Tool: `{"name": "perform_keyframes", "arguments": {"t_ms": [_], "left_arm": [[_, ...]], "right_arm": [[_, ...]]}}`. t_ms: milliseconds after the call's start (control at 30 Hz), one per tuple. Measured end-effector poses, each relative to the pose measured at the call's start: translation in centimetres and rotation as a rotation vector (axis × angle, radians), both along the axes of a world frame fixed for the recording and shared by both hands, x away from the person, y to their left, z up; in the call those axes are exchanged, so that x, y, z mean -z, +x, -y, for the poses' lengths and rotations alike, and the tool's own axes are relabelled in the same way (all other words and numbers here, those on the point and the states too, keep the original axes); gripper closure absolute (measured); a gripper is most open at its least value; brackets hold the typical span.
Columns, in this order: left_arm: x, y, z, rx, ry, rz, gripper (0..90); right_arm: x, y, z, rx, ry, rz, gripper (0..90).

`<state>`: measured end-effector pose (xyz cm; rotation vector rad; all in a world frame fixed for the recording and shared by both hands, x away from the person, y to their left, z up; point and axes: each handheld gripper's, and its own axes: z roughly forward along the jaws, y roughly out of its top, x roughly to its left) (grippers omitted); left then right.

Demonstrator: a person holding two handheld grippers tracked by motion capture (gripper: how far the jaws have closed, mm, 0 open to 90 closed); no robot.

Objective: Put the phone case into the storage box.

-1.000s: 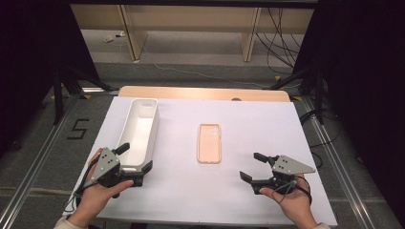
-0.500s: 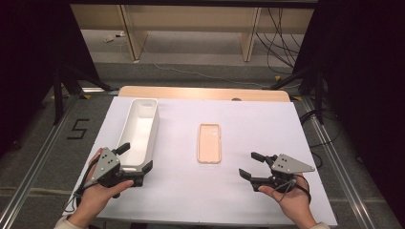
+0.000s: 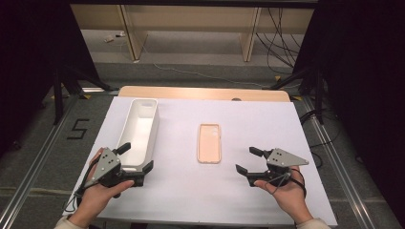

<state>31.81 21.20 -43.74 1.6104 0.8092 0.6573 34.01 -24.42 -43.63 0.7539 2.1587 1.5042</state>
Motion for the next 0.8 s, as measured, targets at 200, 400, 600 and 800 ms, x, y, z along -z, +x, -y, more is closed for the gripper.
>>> {"name": "perform_keyframes", "arguments": {"t_ms": [200, 400, 600, 800], "left_arm": [[0.0, 0.0, 0.0, 0.001, -0.002, 0.000, 1.3], [0.0, -0.1, 0.1, -0.003, 0.004, -0.005, 1.4], [0.0, -0.1, 0.1, -0.004, 0.005, -0.006, 1.5], [0.0, 0.0, 0.0, -0.006, 0.006, -0.006, 1.5]], "right_arm": [[-0.1, 1.1, -1.8, -0.028, -0.124, 0.017, 18.6], [-0.2, 1.6, -3.2, -0.055, -0.206, 0.031, 18.7], [-0.2, 2.4, -4.6, -0.093, -0.310, 0.004, 18.3], [0.0, 3.3, -6.0, -0.117, -0.376, -0.018, 18.4]]}}
